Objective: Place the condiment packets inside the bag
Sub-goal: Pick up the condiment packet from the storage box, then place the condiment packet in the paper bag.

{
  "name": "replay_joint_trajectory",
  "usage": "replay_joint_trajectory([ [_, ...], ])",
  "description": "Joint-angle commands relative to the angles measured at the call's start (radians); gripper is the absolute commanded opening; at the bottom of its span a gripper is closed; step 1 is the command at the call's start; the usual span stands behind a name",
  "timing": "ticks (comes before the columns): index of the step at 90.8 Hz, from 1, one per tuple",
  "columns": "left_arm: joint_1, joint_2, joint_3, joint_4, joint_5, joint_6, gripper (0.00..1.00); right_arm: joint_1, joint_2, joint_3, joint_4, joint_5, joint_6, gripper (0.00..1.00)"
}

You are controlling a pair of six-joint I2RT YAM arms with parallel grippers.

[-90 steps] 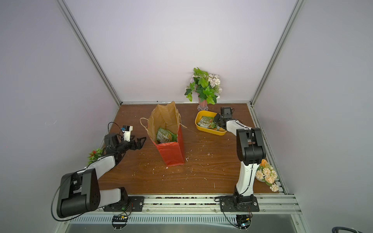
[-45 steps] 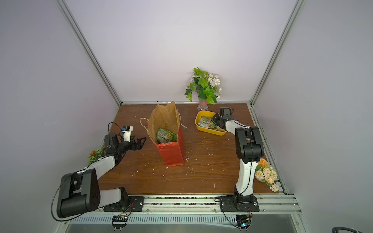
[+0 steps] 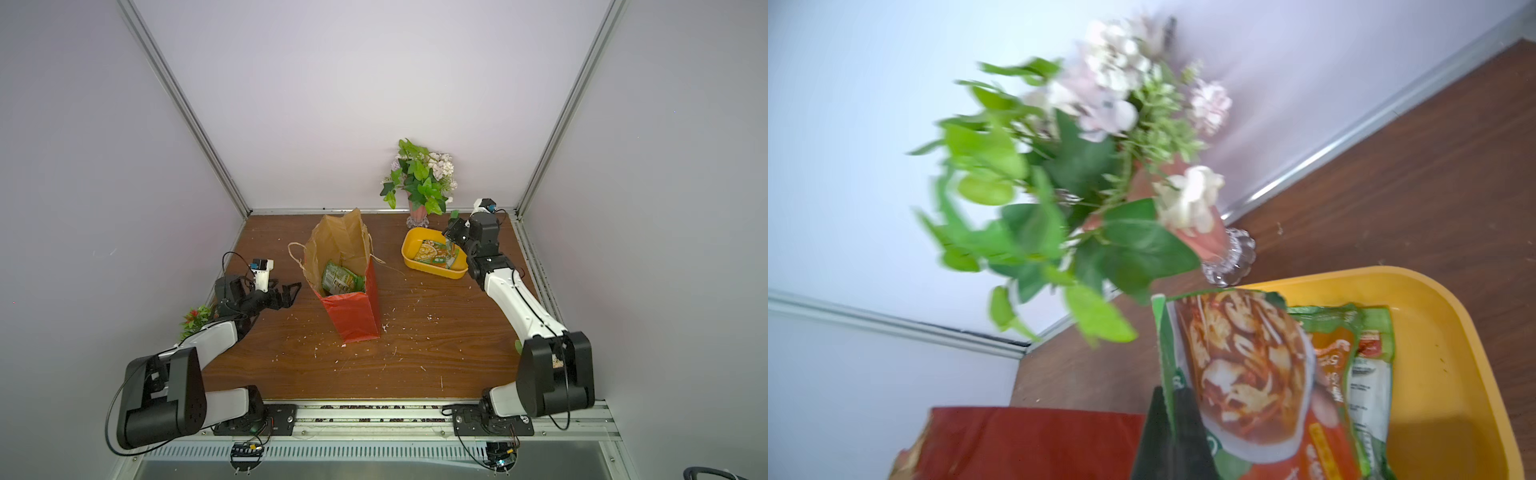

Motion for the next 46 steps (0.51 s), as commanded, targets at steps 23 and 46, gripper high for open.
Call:
replay_joint_trajectory([
  [23,0.011,-0.016,-0.006,0.015,0.011,0.008,0.99,0.348,-0.161,0.189,-0.102,0.129,-0.127,0.0],
  [46,0.011,-0.018,-0.008,0.017,0.012,0.007,0.99,0.613,-0.036,0.406,-0.147,0.21,-0.212,0.0],
])
